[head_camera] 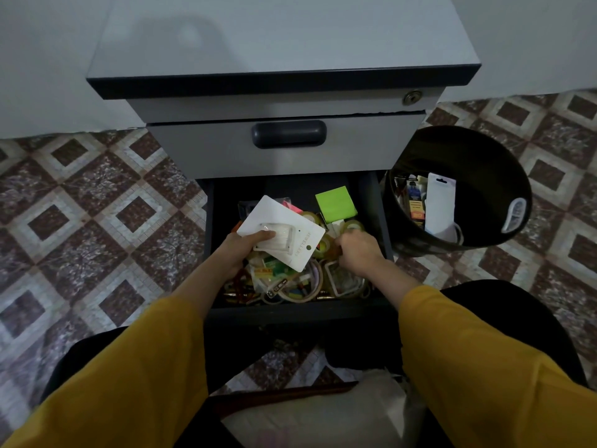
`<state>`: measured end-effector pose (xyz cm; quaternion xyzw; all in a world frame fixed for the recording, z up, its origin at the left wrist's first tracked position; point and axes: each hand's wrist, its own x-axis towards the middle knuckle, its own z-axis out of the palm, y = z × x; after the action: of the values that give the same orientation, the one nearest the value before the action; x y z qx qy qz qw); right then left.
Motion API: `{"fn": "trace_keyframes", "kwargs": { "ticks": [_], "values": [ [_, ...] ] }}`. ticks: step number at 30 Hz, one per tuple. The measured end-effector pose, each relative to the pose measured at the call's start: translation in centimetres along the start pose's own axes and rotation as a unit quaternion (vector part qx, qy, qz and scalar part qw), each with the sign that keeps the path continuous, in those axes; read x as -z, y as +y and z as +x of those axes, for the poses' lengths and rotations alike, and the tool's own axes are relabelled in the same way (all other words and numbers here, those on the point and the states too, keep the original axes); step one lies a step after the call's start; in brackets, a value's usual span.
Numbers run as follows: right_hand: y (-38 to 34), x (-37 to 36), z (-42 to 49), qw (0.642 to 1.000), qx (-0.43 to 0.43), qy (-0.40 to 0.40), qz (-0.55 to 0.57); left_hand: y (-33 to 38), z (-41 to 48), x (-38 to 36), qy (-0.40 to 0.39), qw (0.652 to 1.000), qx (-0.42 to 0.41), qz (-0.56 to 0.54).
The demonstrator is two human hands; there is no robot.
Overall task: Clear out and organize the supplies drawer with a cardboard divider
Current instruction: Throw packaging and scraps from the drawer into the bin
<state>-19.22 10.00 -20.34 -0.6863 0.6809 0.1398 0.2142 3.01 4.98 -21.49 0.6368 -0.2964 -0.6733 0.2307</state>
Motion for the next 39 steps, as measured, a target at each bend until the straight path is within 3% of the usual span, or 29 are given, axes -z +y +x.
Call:
{"fn": "trace_keyframes", "kwargs": {
  "ticks": [14, 17, 20, 22, 25, 28, 30, 33, 36, 39],
  "values": [
    [-0.1, 0.0, -0.3, 0.999, -0.007, -0.031, -0.008, 1.1, -0.3, 0.9, -0.007, 1.000, -0.007, 0.013],
    [-0.1, 0.4, -0.6, 0.998, -0.017, -0.036, 0.038, 1.1, -0.4, 1.1, -0.001, 1.000, -0.014, 0.018],
    [0.4, 1.4, -0.7, 0.989, -0.055, 0.016, 0.138, 1.1, -0.4, 1.2, 0.016, 1.000, -0.015, 0.011],
    [1.0, 2.0, -0.5, 0.959, -0.098, 0.061, 0.259, 0.9, -0.5, 1.1, 0.022, 1.000, -0.015, 0.008],
    [1.0, 2.5, 0.0, 0.868, -0.166, 0.115, 0.453, 0.6, -0.8, 0.7, 0.028, 0.999, -0.018, 0.006],
    [0.0, 3.2, 0.0, 0.775, -0.167, 0.097, 0.601, 0.3, -1.0, 0.0, 0.027, 0.999, -0.019, 0.000],
    [-1.3, 3.7, -0.3, 0.753, -0.129, 0.064, 0.642, 0.1, -1.1, -0.7, 0.025, 1.000, -0.013, -0.004],
    [-2.9, 3.6, -0.2, 0.777, -0.081, 0.055, 0.622, 0.0, -1.2, -1.5, 0.016, 1.000, 0.004, -0.005],
    [-3.4, 3.1, 0.2, 0.824, -0.083, 0.070, 0.556, -0.1, -1.3, -2.2, 0.004, 1.000, 0.011, -0.017],
    [-3.3, 2.7, 0.6, 0.837, -0.092, 0.089, 0.532, 0.0, -1.4, -2.7, -0.013, 1.000, 0.008, -0.019]
  ]
}}
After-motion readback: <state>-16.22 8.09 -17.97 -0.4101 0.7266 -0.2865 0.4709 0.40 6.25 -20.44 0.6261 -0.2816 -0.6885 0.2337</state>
